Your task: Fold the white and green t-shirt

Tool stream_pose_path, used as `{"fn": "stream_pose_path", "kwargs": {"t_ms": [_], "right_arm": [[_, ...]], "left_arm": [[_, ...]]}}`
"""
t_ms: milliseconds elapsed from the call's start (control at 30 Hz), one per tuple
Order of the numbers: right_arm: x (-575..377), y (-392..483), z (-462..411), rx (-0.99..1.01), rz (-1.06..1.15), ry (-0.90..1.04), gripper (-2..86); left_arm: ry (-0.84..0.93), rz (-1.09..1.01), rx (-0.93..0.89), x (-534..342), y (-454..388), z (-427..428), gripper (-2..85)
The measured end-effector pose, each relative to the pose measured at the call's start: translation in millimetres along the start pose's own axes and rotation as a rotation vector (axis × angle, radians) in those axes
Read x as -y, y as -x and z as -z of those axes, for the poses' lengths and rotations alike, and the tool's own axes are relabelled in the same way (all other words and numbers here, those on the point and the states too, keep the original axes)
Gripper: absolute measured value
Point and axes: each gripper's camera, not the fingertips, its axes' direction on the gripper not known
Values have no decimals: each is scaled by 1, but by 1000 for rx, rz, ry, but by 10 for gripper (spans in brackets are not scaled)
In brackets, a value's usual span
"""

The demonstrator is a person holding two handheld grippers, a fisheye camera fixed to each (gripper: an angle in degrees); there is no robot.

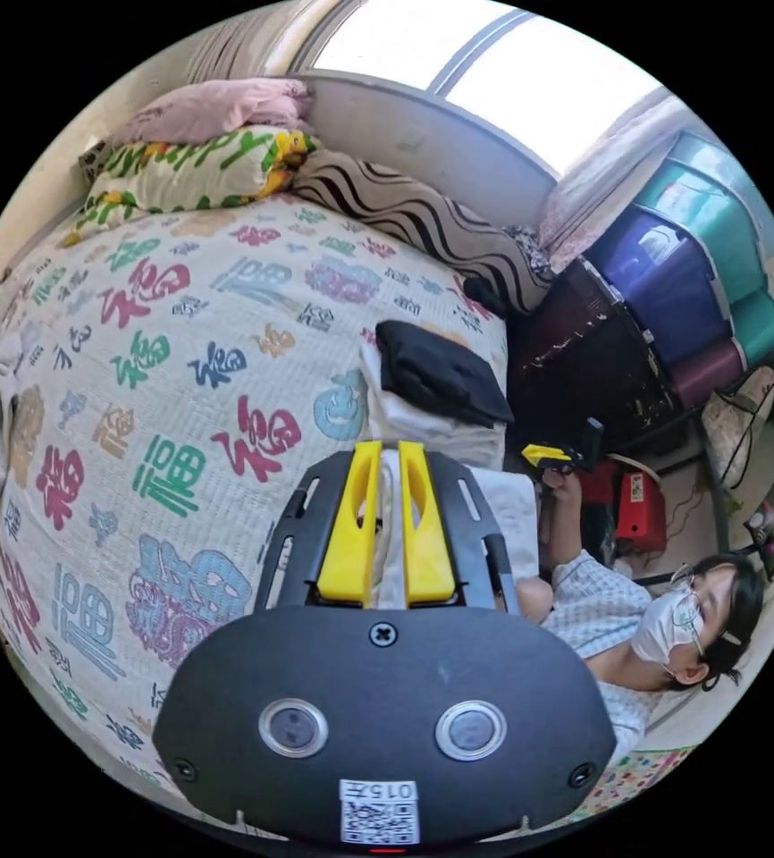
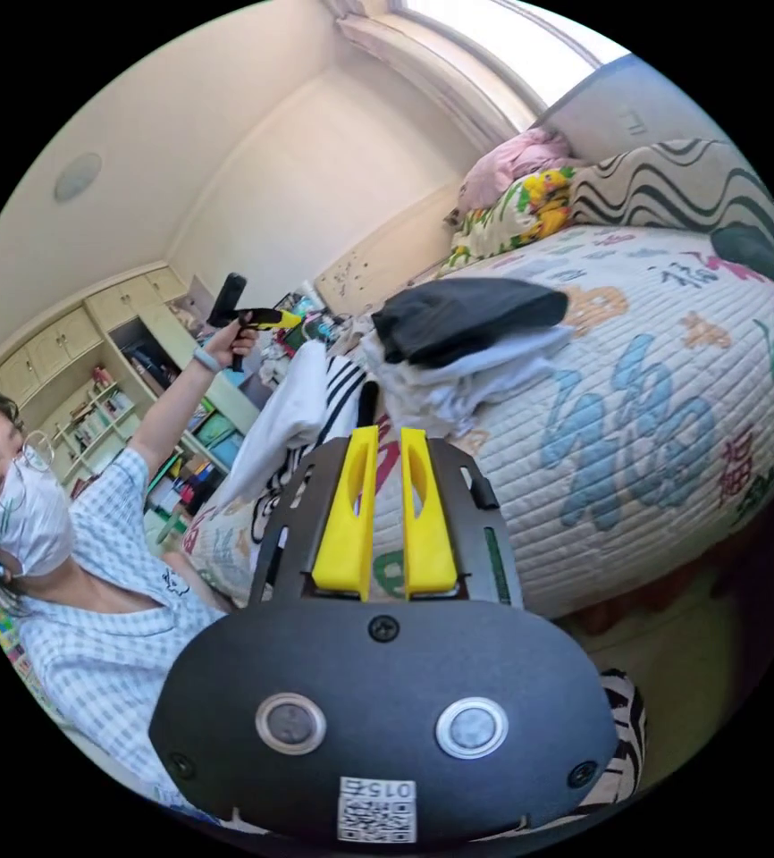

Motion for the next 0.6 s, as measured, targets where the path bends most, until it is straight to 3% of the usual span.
{"fn": "stream_pose_path", "kwargs": {"t_ms": [67,167,300,433,600], "right_arm": [[12,-8,14,-38,-18,-72,74],[29,-15,17,-65,-40,-91,94],[43,-22,11,-34,-59,-83,97],[56,-20,-3,-16,-52,-33,94],[65,-7,-15,-33,-48,7,70]], "left_arm": [[-130,-43,18,18,-21,4,77],[-165,-36,45,50,-41,-28,105],[-104,-32,-53,87,-55,-93,111],[68,12,-107,115,-57,-161,110],[61,8,-81,108,-62,-163,62]]}}
